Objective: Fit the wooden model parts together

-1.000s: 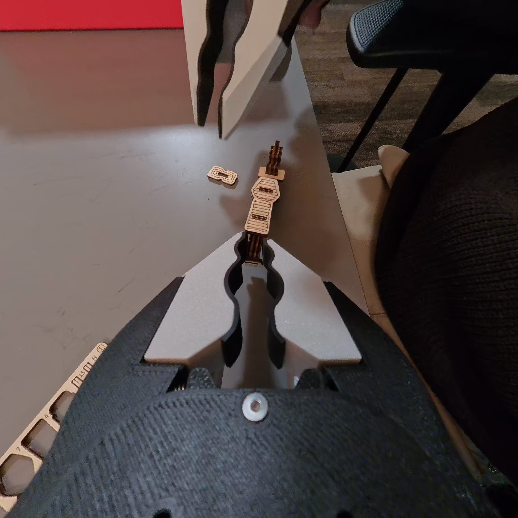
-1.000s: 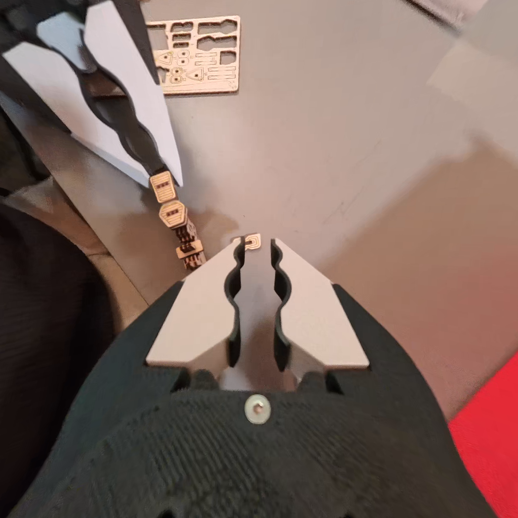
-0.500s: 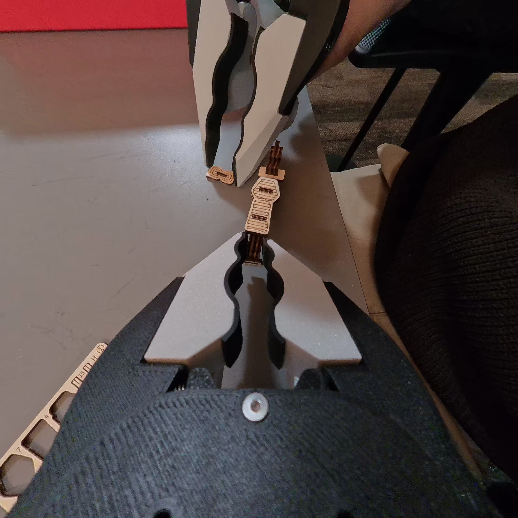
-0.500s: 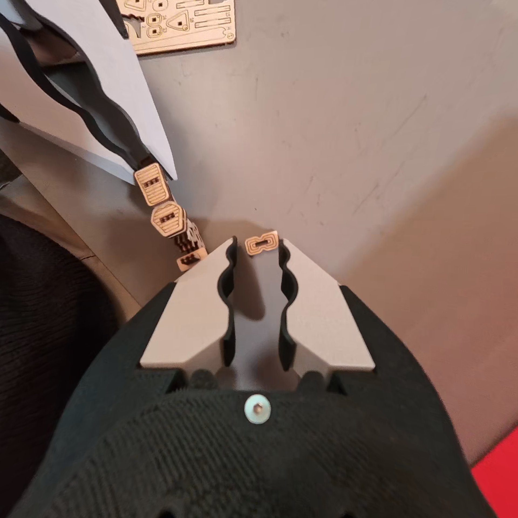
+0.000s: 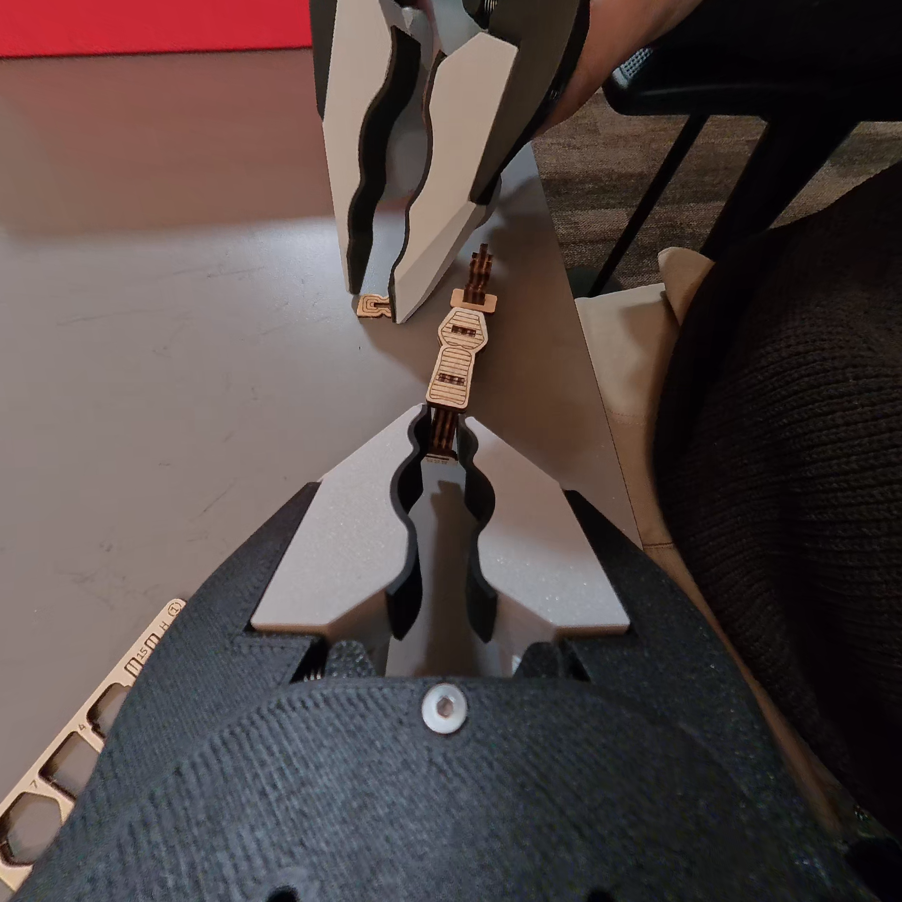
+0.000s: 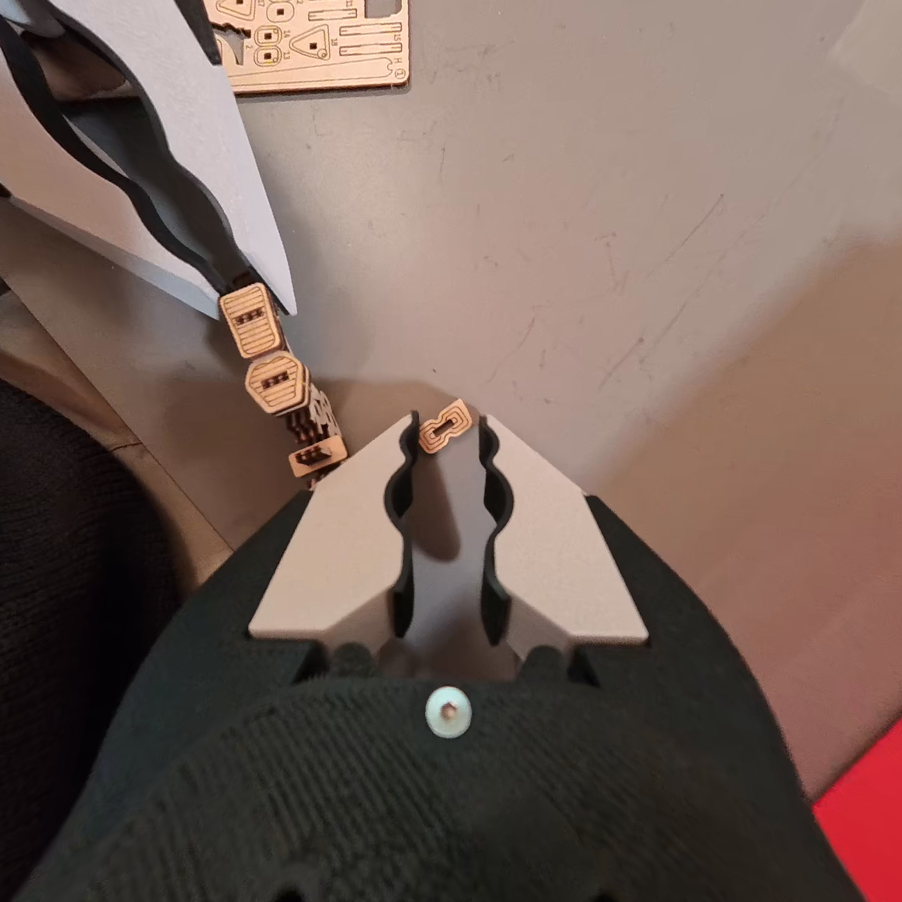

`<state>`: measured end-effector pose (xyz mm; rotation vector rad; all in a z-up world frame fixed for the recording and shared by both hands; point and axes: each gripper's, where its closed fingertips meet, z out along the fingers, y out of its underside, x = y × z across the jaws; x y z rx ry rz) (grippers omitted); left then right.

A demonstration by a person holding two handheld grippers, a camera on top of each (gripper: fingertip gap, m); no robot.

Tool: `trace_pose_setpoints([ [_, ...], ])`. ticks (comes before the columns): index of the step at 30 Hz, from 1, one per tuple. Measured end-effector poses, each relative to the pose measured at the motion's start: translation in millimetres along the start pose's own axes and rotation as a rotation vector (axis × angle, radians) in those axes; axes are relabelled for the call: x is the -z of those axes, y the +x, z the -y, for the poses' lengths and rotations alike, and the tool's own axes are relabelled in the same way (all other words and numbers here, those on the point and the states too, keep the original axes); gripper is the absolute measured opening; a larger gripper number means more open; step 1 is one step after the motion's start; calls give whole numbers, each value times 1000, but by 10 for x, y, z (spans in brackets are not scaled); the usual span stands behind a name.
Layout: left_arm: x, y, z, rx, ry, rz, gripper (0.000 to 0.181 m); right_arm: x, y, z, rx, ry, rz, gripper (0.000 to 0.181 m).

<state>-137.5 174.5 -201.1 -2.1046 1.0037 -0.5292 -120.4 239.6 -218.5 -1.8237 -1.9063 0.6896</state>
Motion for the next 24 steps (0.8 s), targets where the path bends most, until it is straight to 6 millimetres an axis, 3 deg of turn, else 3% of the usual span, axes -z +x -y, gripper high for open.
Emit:
trace_pose_setpoints([
  [24,2,-11,-11,2,-1,3,9,165,68,125,113,101,-23,32],
])
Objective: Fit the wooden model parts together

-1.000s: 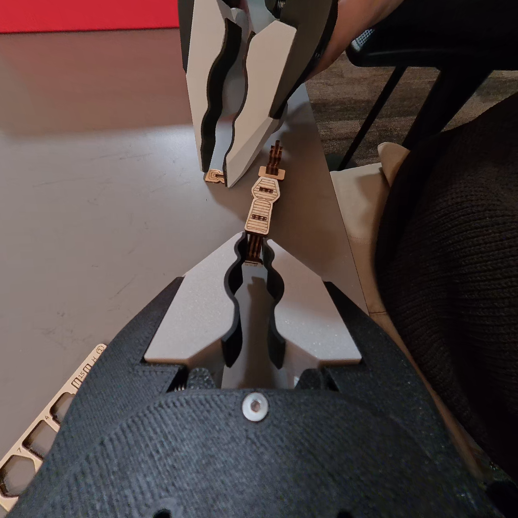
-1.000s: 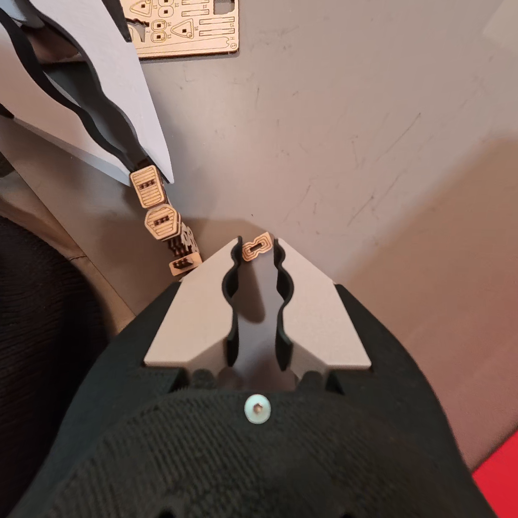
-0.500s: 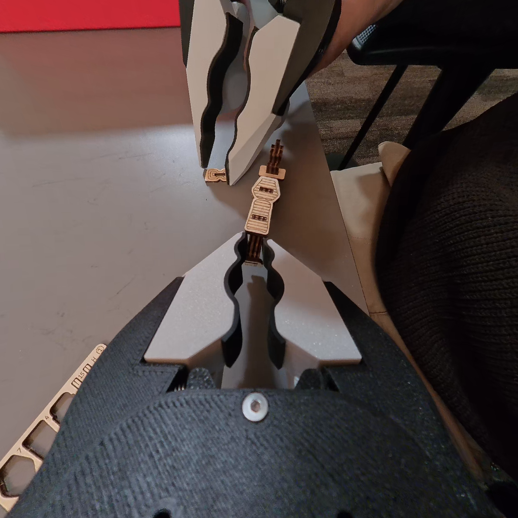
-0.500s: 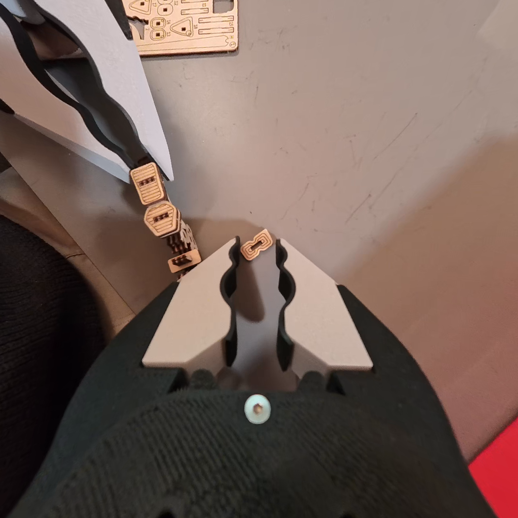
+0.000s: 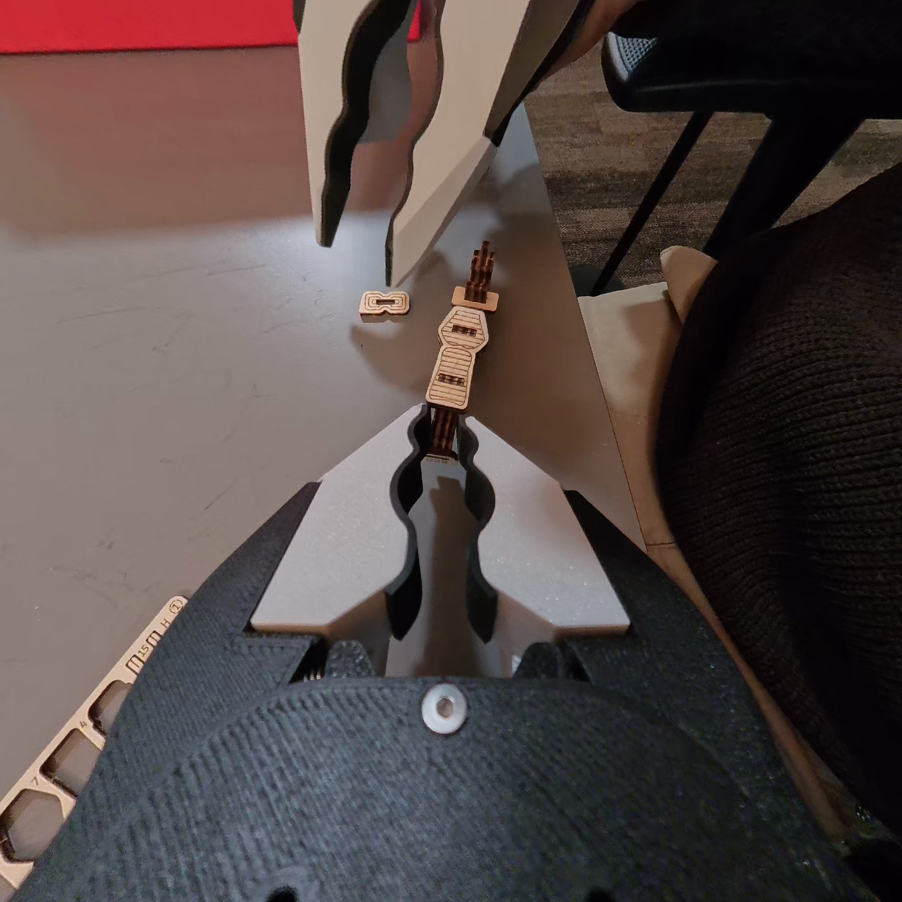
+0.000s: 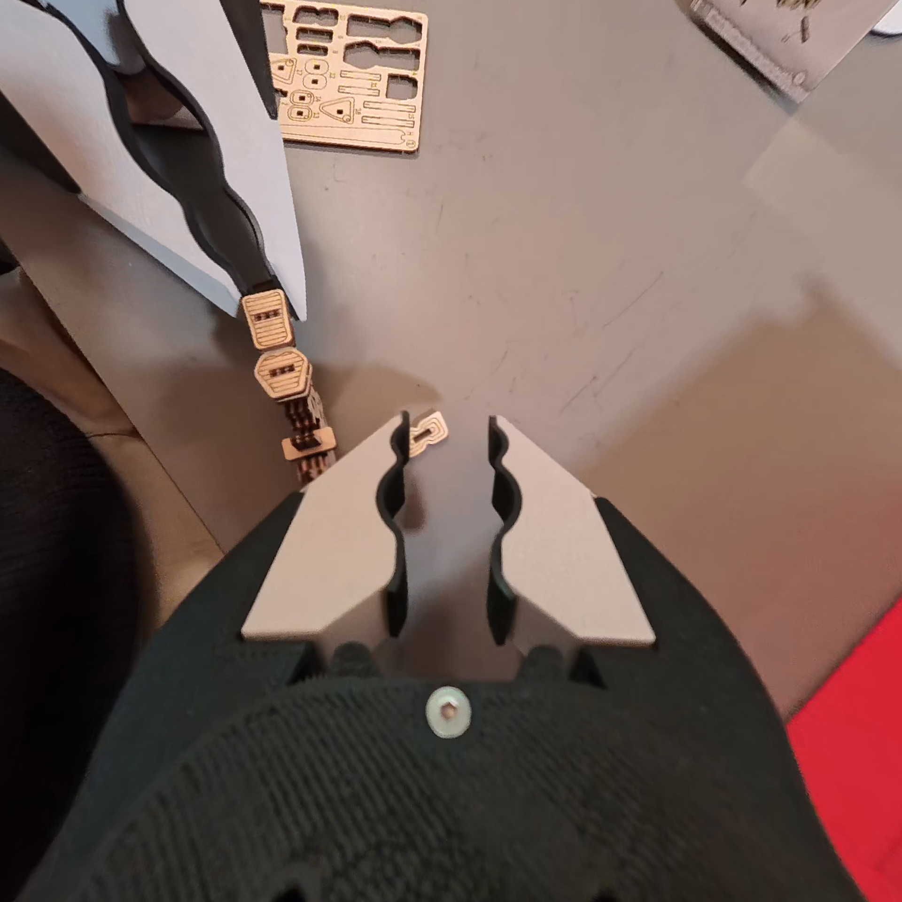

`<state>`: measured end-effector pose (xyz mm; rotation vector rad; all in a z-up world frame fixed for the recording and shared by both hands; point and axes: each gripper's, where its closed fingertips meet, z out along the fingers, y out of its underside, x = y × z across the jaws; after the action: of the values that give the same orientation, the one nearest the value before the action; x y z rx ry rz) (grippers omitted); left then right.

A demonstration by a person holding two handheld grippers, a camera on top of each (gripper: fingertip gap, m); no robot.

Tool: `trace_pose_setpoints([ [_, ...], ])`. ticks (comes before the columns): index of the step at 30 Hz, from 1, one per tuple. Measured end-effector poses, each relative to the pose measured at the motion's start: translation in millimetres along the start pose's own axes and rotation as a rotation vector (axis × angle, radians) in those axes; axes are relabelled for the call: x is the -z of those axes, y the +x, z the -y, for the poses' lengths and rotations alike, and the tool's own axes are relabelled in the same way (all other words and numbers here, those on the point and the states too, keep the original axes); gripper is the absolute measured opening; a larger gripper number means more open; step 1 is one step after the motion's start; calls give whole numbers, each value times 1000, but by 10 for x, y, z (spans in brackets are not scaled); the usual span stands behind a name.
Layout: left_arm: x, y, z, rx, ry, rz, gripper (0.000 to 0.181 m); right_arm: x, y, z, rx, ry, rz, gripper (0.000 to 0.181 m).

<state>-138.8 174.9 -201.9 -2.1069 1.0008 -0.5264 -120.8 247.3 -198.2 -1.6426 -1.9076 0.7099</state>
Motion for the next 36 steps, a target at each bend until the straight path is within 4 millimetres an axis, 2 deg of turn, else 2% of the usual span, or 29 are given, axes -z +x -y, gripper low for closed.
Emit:
trace_pose_setpoints([
  [8,1,3,0,-1,0,-1,9,122,226,-112,75,5,-45,32],
  [13,2,6,5,-2,2,-3,9,116,145,-170,141,-3,4,32],
  [20,3,11,9,-4,3,-4,9,-32,57,-221,206,-57,-7,29],
  [24,3,13,11,-5,3,-4,9,-85,-76,-140,208,-21,31,29],
  [29,2,15,11,-6,1,-4,9,-94,21,-73,218,2,-39,26],
  [36,-3,19,16,-4,4,-8,9,-81,-42,-3,244,52,80,34],
])
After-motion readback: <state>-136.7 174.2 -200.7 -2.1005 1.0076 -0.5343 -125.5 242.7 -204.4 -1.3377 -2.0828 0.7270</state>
